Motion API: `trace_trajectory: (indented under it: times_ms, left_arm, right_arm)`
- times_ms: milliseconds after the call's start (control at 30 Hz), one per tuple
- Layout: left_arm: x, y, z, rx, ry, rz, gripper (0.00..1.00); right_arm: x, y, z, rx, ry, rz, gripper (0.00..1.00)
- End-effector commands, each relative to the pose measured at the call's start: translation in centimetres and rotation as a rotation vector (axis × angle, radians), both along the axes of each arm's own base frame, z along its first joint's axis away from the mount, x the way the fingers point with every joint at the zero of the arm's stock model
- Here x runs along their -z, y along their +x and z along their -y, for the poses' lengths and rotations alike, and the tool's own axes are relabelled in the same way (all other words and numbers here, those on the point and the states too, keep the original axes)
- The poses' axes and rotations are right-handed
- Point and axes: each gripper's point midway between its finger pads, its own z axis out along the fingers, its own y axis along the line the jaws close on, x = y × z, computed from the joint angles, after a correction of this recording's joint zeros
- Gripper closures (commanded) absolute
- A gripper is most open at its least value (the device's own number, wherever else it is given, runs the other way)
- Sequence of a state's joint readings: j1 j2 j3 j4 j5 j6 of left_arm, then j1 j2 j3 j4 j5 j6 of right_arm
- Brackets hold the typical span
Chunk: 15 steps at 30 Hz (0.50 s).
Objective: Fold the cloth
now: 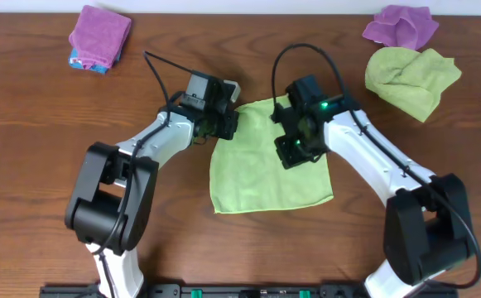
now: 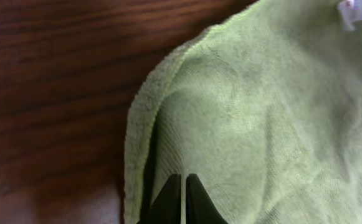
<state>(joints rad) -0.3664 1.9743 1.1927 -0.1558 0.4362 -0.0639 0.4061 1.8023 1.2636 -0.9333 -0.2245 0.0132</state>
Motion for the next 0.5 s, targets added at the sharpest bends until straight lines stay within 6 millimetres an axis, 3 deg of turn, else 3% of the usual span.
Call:
trace_trajectory:
  times_ms: [0, 467]
  left_arm:
    - [0.3, 0.9, -0.4, -0.023, 0.021, 0.018, 0.94]
    - [1.6, 1.7, -0.7, -0.046, 0.06, 0.042, 0.94]
  right_arm:
    - [0.1, -1.0, -0.7, -0.038, 0.013, -0.009, 0.98]
    - [0.2, -2.5, -3.6, -0.133, 0.02, 0.007, 0.98]
